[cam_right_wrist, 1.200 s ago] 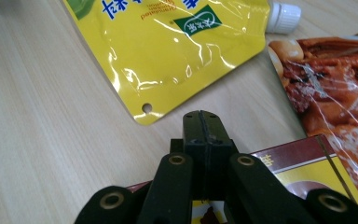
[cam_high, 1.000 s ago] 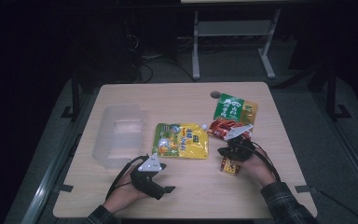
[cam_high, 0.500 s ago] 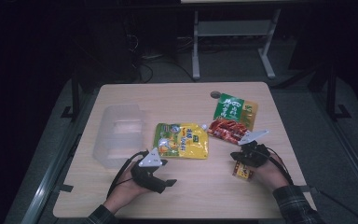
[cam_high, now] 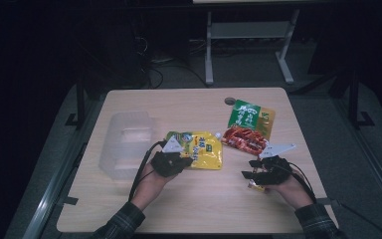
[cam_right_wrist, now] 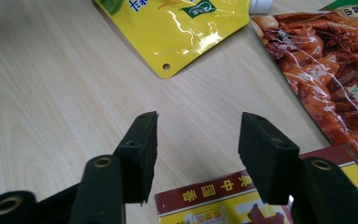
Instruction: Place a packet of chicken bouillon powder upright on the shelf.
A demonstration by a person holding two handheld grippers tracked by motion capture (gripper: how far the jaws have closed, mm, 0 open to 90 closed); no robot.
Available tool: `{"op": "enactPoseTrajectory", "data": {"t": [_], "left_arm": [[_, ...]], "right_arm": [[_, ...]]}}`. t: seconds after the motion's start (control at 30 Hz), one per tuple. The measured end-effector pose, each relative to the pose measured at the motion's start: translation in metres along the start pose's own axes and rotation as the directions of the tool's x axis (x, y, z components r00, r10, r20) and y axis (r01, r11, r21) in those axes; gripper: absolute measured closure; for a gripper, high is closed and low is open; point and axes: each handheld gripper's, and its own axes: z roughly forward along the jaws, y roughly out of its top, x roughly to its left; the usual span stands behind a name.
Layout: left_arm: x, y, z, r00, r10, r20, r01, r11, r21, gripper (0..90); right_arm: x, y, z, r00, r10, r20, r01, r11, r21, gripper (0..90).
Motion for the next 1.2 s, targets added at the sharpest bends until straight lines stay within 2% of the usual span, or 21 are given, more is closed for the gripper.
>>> {"op": "enactPoseTrajectory", "data": {"t": [0.1, 0.17, 0.3, 0.4, 0.43, 0.47, 0.6, 0.67, 0.83, 0.97, 1.03, 1.2], "left_arm": [[0.008, 0.012, 0.010, 0.9989, -0.024, -0.041, 0.024, 0.9997, 0.005, 89.5], [0.016, 0.018, 0.018, 0.9972, -0.033, -0.067, 0.034, 0.9994, 0.005, 89.5], [0.032, 0.031, 0.033, 0.9916, -0.063, -0.113, 0.064, 0.9978, 0.013, 89.5], [0.041, 0.039, 0.045, 0.9853, -0.077, -0.153, 0.081, 0.9965, 0.021, 89.6], [0.044, 0.042, 0.049, 0.9813, -0.064, -0.182, 0.071, 0.9969, 0.033, 89.6], [0.048, 0.044, 0.052, 0.9793, -0.060, -0.193, 0.070, 0.9966, 0.044, 89.5], [0.061, 0.049, 0.069, 0.9700, -0.092, -0.225, 0.106, 0.9931, 0.051, 89.6], [0.070, 0.054, 0.078, 0.9644, -0.080, -0.252, 0.102, 0.9919, 0.075, 89.6], [0.086, 0.058, 0.089, 0.9576, -0.096, -0.272, 0.124, 0.9884, 0.088, 89.6], [0.089, 0.058, 0.102, 0.9517, -0.105, -0.288, 0.142, 0.9836, 0.110, 89.6], [0.087, 0.056, 0.108, 0.9501, -0.085, -0.300, 0.130, 0.9825, 0.133, 89.6], [0.086, 0.054, 0.109, 0.9470, -0.068, -0.314, 0.126, 0.9778, 0.168, 89.7]], "right_arm": [[0.000, 0.001, 0.003, 0.9998, -0.018, -0.009, 0.018, 1.000, 0.004, 43.0], [0.001, 0.002, 0.003, 0.9998, -0.014, -0.012, 0.014, 1.000, 0.004, 42.4], [0.001, 0.003, 0.004, 0.9997, -0.021, -0.015, 0.021, 1.000, 0.001, 40.1], [0.002, 0.004, 0.006, 0.9995, -0.029, -0.014, 0.029, 1.000, 0.000, 38.6], [0.002, 0.004, 0.006, 0.9995, -0.027, -0.013, 0.027, 1.000, 0.002, 38.4], [0.001, 0.005, 0.006, 0.9995, -0.028, -0.014, 0.028, 1.000, 0.001, 38.3], [0.001, 0.005, 0.005, 0.9993, -0.035, -0.010, 0.035, 0.999, -0.008, 37.8], [0.001, 0.005, 0.006, 0.9992, -0.038, -0.008, 0.038, 0.999, -0.008, 37.6], [0.002, 0.005, 0.008, 0.9990, -0.043, -0.015, 0.043, 0.999, -0.003, 37.2], [0.002, 0.005, 0.009, 0.9987, -0.049, -0.015, 0.049, 0.999, 0.003, 37.1], [0.002, 0.005, 0.009, 0.9987, -0.050, -0.015, 0.050, 0.999, 0.002, 37.1], [0.000, 0.005, 0.008, 0.9989, -0.045, -0.014, 0.045, 0.999, -0.005, 37.1]]}}
